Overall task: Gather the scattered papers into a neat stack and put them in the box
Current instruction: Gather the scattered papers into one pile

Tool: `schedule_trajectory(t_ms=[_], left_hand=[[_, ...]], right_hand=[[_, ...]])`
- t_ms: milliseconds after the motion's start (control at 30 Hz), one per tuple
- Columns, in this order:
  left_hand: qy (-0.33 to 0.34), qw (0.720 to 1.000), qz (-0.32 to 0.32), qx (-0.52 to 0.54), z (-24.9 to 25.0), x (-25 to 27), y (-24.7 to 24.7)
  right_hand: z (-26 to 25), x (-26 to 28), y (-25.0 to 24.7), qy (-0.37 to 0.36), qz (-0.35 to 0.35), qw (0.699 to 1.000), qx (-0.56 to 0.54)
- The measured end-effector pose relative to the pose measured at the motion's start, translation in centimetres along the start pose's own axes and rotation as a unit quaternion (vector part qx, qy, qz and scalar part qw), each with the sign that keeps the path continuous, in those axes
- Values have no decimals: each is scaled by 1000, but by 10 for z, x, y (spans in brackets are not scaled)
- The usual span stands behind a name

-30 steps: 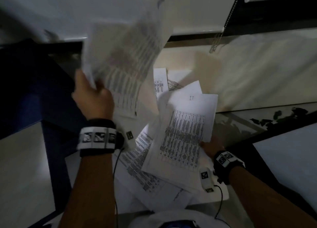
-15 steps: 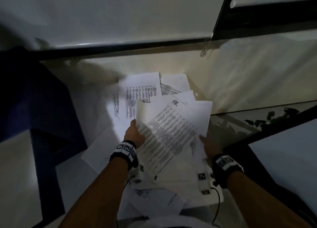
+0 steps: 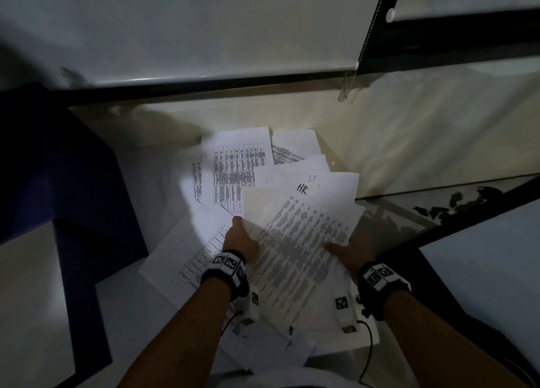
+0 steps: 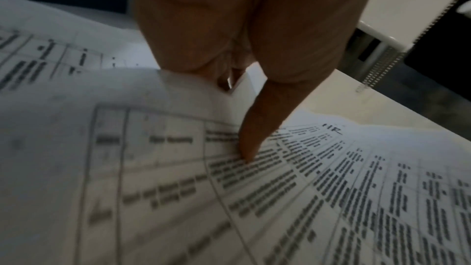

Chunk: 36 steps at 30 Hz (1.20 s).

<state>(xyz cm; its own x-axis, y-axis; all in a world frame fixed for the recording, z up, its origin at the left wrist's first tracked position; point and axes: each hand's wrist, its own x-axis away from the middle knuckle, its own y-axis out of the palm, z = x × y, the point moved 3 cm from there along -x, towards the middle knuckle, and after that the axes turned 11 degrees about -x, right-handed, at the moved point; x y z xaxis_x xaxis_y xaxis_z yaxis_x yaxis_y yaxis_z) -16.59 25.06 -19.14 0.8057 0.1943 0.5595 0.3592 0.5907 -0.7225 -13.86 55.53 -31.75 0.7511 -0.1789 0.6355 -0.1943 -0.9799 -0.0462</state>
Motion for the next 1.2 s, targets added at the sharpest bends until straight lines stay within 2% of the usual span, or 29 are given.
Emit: schedule_trajectory(t_ms=[100,167,200,233,300,333,400,433,467,533,633,700,867,1067,1200], left_hand=[[9,999,-34,-5,4,-3,13],[15,999,-47,-8,3,-6,13],[20,999,-47,-12,2,-9,9],[24,999,-39,-8,0,-13,3],[40,996,-12,75,3,-16,-20],[56,987,-5,153,7,-13,-34],[115,942,-23,315,26,-2,-64],[149,920,-36,361,39,5,-79],[180,904,-38,385,51,14,-94],[227,890,-12,396,72,30,-120],[254,875,44,410,83,43,-140],[247,870,52,424,80,43,-140],[218,890,37,399,71,38,-121],[237,878,61,412,77,42,-117],[198,898,56,390,65,34,-101]], right_hand=[[-51,59,24,17,4,1000,9],[-62,67,25,-7,5,1000,16],[-60,61,20,-19,7,1000,14],[-79,78,23,-31,8,999,20],[-110,97,21,-63,11,998,9],[-125,106,19,-78,30,997,0],[-160,122,17,-112,46,992,-21],[-179,129,18,-147,30,988,-41],[-197,137,22,-186,1,980,-67],[-217,142,28,-226,-16,968,-107],[-241,153,42,-261,-36,952,-156],[-242,150,51,-282,-24,948,-143],[-220,136,61,-295,11,954,-58],[-213,132,64,-322,42,944,-58],[-182,118,67,-224,39,974,-15]])
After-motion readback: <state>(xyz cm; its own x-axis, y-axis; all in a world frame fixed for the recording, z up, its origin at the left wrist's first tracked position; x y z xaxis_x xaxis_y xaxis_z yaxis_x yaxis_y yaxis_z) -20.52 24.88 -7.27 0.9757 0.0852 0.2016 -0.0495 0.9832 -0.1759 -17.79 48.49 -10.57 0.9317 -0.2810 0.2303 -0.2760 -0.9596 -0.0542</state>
